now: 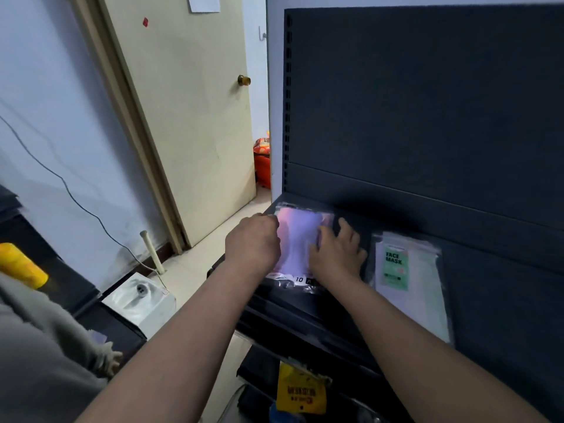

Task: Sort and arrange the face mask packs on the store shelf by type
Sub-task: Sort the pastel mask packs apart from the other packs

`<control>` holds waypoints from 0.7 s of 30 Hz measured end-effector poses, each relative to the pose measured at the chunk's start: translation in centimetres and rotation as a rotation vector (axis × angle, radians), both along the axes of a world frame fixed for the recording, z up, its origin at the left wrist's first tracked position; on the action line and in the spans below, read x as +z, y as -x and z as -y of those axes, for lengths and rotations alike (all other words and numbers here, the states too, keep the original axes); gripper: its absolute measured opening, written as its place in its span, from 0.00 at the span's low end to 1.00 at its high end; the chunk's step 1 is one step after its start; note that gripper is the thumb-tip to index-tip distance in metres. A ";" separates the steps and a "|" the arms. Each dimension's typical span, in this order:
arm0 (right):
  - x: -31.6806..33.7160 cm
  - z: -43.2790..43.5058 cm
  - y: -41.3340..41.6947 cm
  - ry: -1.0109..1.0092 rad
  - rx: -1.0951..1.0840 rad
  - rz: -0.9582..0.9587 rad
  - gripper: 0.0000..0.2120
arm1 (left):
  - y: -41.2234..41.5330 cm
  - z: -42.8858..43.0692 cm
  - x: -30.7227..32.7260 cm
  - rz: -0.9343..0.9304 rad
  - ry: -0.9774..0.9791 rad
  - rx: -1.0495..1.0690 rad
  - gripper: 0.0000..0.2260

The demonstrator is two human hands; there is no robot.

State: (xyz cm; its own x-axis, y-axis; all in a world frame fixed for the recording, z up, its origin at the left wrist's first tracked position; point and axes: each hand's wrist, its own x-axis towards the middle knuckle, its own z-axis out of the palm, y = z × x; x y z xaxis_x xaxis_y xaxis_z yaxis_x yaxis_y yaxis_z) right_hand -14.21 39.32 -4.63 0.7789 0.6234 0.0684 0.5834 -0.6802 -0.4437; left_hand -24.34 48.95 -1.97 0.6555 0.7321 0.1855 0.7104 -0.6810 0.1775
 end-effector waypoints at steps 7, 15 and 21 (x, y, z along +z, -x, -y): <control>1.9 7.3 -3.9 0.231 0.147 0.301 0.21 | -4.2 4.9 0.4 -0.115 -0.119 -0.145 0.13; 2.6 25.0 -10.2 0.277 0.033 0.277 0.22 | -13.2 20.6 1.9 -0.083 -0.162 -0.336 0.13; 3.0 41.7 -14.7 0.311 -0.146 0.266 0.23 | -20.0 35.8 2.3 -0.037 -0.138 -0.557 0.12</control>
